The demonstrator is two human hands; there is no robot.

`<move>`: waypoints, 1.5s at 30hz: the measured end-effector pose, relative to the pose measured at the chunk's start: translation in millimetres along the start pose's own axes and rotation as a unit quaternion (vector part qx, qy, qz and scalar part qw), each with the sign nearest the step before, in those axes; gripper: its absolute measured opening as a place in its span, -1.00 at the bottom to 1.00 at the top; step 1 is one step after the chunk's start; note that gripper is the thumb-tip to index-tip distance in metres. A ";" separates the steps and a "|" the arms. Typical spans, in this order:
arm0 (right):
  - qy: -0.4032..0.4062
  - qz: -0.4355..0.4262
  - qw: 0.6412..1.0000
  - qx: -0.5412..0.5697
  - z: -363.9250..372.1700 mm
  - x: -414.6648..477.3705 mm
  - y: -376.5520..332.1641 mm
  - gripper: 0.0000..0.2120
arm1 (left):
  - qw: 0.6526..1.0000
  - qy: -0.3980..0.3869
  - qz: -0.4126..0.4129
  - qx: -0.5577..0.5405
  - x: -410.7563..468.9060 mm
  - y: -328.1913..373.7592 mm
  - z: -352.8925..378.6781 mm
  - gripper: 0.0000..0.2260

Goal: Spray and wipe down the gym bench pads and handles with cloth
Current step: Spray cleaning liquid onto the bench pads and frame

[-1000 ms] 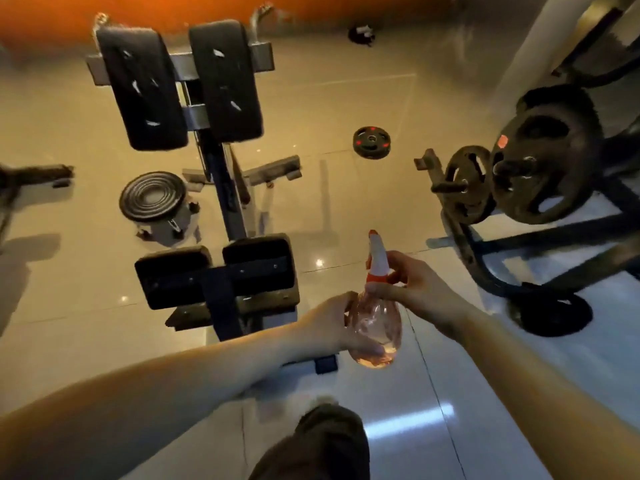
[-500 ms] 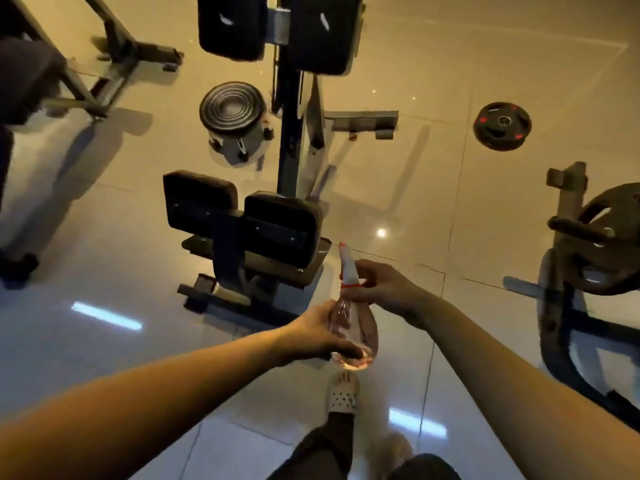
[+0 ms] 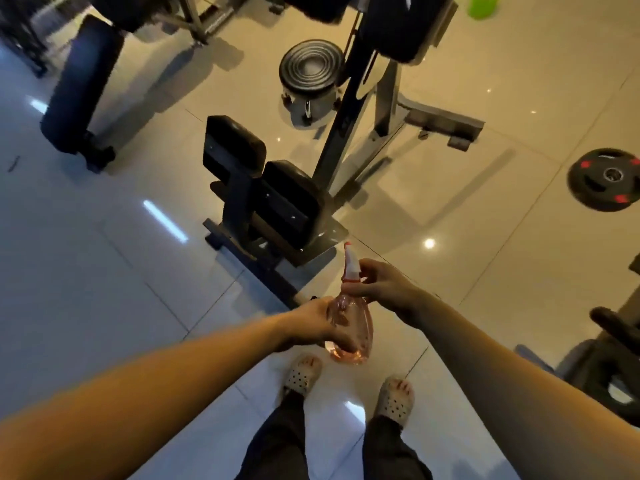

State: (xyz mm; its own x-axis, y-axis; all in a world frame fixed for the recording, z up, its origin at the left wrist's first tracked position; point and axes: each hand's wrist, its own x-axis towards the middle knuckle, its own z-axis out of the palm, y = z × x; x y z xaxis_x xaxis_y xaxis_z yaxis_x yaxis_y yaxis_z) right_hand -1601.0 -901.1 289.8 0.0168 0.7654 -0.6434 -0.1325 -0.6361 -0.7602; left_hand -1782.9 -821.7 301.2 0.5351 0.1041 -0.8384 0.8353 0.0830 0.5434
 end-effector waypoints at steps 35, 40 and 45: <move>0.079 -0.111 0.990 -0.046 -367.2 54.1 -253.4 -0.70 | 0.985 0.069 0.152 0.045 150.8 397.5 -122.0 -0.34; 0.044 -0.135 0.986 -0.085 -412.2 53.5 -291.4 -0.73 | 0.983 0.104 0.150 0.029 149.6 447.1 -126.6 -0.30; -0.008 -0.166 0.980 -0.112 -460.6 41.3 -329.9 -0.70 | 0.978 0.145 0.152 0.001 141.1 509.1 -113.2 -0.36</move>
State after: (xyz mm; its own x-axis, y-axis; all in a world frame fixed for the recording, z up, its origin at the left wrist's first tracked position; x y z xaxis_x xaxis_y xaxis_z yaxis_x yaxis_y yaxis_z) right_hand -1100.1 -704.8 472.2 0.0071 0.9340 -0.3572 0.0990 -0.3561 -0.9292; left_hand -1296.4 -652.5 464.5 0.7007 0.4005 -0.5905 0.6433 0.0032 0.7656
